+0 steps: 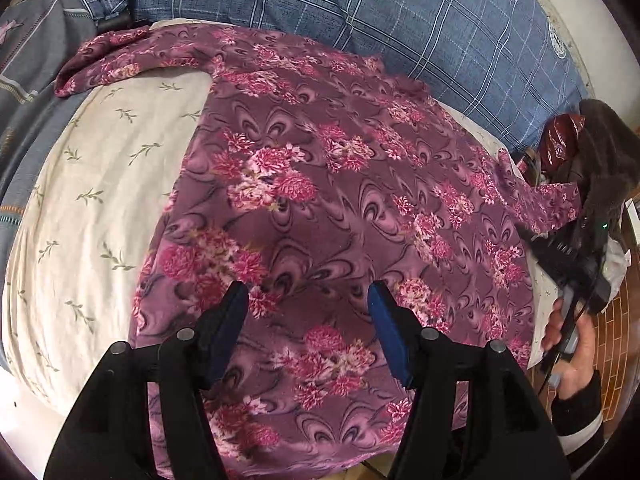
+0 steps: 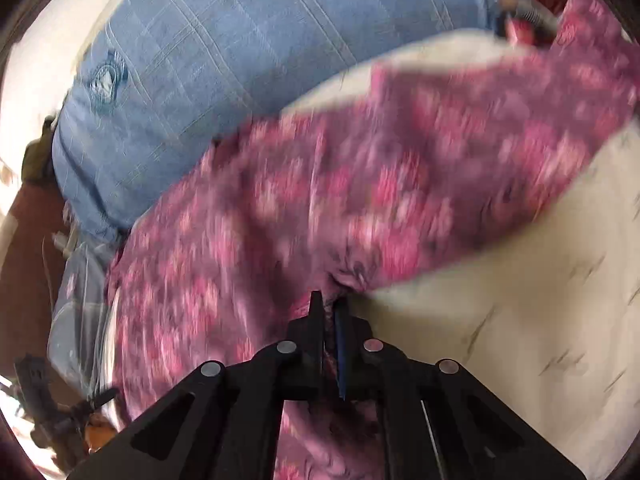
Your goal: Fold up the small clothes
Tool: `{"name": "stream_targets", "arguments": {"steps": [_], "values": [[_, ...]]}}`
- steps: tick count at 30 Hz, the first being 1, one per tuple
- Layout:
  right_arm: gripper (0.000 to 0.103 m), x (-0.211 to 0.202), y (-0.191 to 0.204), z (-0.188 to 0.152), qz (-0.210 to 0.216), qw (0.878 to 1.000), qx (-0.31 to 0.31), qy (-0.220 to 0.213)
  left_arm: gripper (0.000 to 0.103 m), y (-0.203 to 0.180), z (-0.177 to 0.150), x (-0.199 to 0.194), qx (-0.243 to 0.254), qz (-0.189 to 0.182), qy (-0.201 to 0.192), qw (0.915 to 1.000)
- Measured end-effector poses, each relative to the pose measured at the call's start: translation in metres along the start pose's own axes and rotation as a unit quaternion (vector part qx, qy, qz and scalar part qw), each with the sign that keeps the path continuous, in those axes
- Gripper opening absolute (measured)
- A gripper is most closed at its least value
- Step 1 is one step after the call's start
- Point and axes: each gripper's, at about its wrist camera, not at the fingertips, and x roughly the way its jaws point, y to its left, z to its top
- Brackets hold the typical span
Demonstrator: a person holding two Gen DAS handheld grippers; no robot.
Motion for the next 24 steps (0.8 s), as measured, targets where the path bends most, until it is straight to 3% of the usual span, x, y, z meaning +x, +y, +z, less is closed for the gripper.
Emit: {"name": "stream_targets", "arguments": {"steps": [2, 3, 5, 7, 8, 10, 12, 15, 17, 20, 24], "values": [[0.004, -0.018, -0.025, 0.016, -0.004, 0.998, 0.039, -0.049, 0.063, 0.003, -0.001, 0.008, 0.001, 0.021, 0.005, 0.9998], [0.003, -0.016, -0.040, 0.023, -0.007, 0.997, 0.060, -0.042, 0.063, 0.006, -0.001, 0.012, 0.000, 0.029, 0.011, 0.9995], [0.000, -0.002, -0.058, 0.025, -0.055, 0.996, 0.072, -0.004, 0.063, 0.010, -0.003, 0.019, -0.001, 0.035, 0.015, 0.9993], [0.001, -0.007, -0.068, 0.019, -0.014, 0.997, 0.078, 0.002, 0.064, 0.006, -0.005, 0.015, 0.011, 0.038, 0.007, 0.9992], [0.007, -0.015, -0.072, 0.017, -0.002, 0.996, 0.087, 0.000, 0.064, 0.004, -0.005, 0.013, 0.017, 0.039, 0.010, 0.9990], [0.008, -0.038, -0.084, 0.019, 0.015, 0.994, 0.102, -0.027, 0.064, -0.001, -0.003, 0.006, 0.021, 0.026, 0.006, 0.9994], [0.016, -0.058, -0.099, 0.026, 0.000, 0.991, 0.118, -0.065, 0.064, -0.010, 0.008, 0.003, 0.024, 0.016, -0.006, 0.9996], [0.029, -0.065, -0.106, 0.040, -0.009, 0.988, 0.131, -0.079, 0.066, -0.032, 0.035, 0.004, 0.034, 0.001, -0.029, 0.9990], [0.033, -0.058, -0.098, 0.055, 0.005, 0.990, 0.124, -0.071, 0.068, -0.046, 0.057, 0.014, 0.036, -0.007, -0.035, 0.9987], [0.048, -0.030, -0.066, 0.074, 0.004, 0.995, 0.088, -0.043, 0.068, -0.066, 0.083, 0.037, 0.030, -0.030, -0.030, 0.9987], [0.051, 0.019, -0.026, 0.095, -0.045, 0.998, 0.034, -0.014, 0.068, -0.081, 0.102, 0.063, 0.021, -0.058, -0.019, 0.9979]]}}
